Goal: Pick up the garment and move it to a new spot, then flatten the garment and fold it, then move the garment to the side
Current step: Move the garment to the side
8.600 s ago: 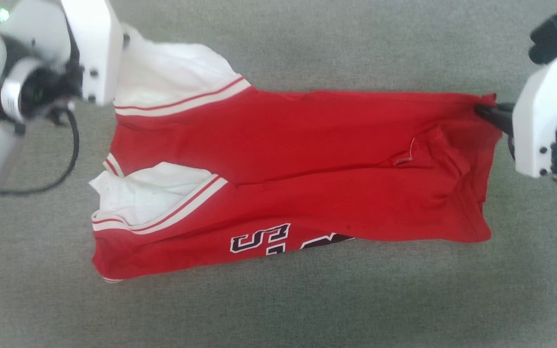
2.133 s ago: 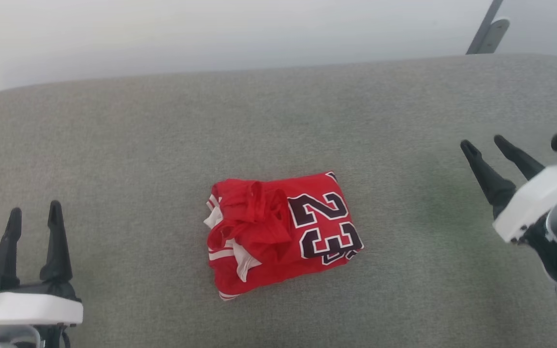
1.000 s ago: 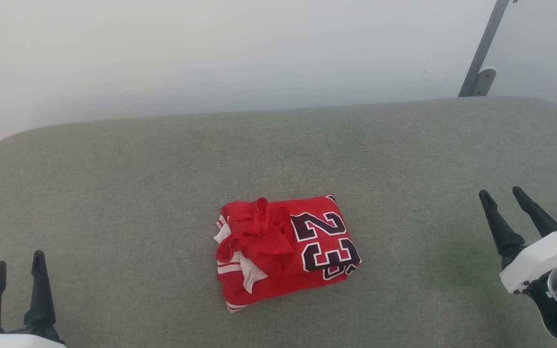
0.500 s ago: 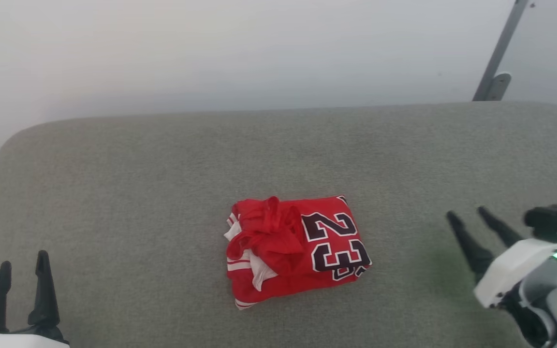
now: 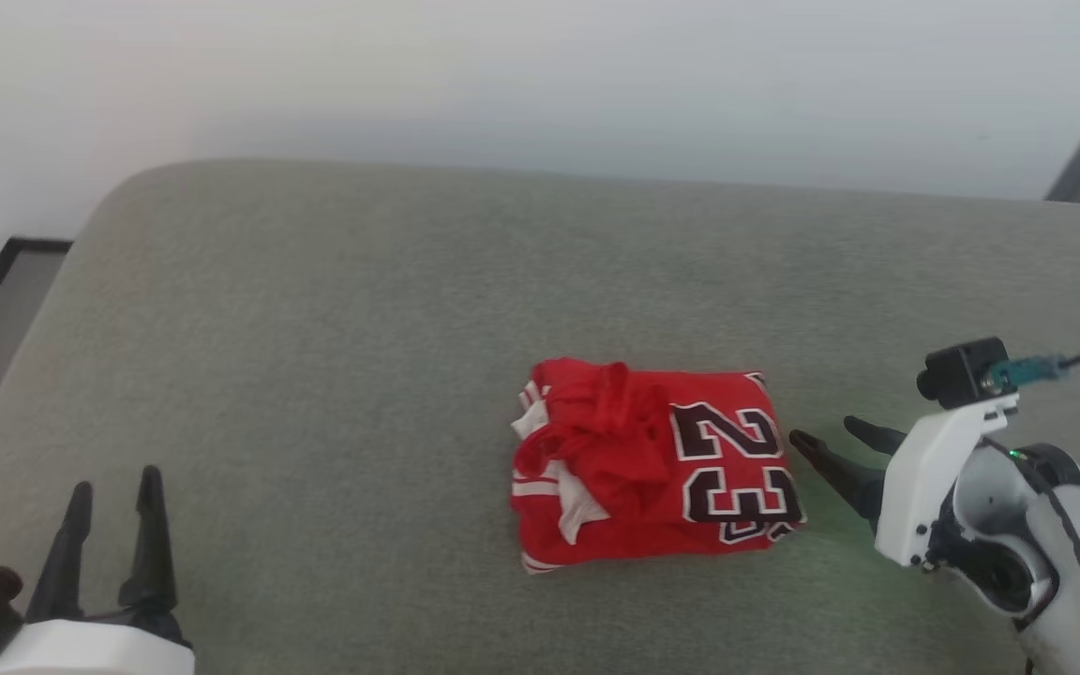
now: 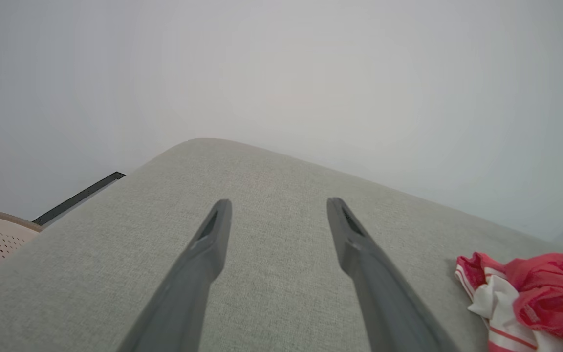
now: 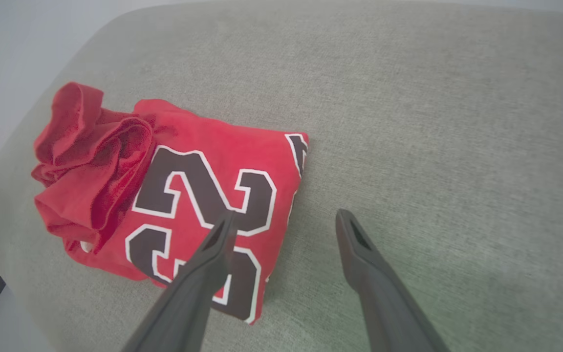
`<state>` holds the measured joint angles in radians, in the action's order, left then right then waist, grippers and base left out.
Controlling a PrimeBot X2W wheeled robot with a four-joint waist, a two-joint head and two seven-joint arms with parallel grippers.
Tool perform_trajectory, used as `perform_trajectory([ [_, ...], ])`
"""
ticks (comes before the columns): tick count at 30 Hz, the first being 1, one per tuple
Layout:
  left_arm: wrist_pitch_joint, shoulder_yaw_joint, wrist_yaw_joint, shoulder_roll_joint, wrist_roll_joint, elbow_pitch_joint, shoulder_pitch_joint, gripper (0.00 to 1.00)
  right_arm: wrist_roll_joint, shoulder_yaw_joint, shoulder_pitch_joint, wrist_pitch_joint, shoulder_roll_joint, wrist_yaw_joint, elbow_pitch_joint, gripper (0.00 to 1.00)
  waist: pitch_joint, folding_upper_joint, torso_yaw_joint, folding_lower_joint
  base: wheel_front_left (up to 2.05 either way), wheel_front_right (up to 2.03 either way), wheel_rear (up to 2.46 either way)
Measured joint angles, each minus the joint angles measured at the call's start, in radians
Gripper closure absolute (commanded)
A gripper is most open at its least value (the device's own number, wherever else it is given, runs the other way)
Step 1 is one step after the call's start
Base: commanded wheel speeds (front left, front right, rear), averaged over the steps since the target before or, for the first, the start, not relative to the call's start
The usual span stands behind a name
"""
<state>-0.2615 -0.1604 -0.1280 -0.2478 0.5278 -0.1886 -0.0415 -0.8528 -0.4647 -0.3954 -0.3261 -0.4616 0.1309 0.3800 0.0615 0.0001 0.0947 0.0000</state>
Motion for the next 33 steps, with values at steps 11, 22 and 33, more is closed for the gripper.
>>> perform_trajectory([
  [11, 0.000, 0.046, 0.000, 0.021, 0.000, -0.013, 0.036, 0.00, -0.019, 0.013, -0.090, -0.332, -0.036, 0.000, 0.019, 0.00, 0.072, 0.0000, 0.101, 0.0000, 0.00, 0.00, 0.00],
  [22, 0.000, 0.076, 0.000, 0.043, 0.001, -0.031, 0.083, 0.00, -0.013, 0.109, -0.110, -0.591, 0.002, 0.000, 0.034, 0.07, 0.135, 0.0000, 0.160, 0.0000, 0.00, 0.00, 0.00],
  [33, 0.000, 0.079, 0.000, 0.052, 0.003, -0.028, 0.109, 0.00, 0.020, 0.202, -0.079, -0.641, 0.023, 0.000, -0.065, 1.00, 0.152, 0.0000, 0.145, 0.0000, 0.00, 0.00, 0.00],
])
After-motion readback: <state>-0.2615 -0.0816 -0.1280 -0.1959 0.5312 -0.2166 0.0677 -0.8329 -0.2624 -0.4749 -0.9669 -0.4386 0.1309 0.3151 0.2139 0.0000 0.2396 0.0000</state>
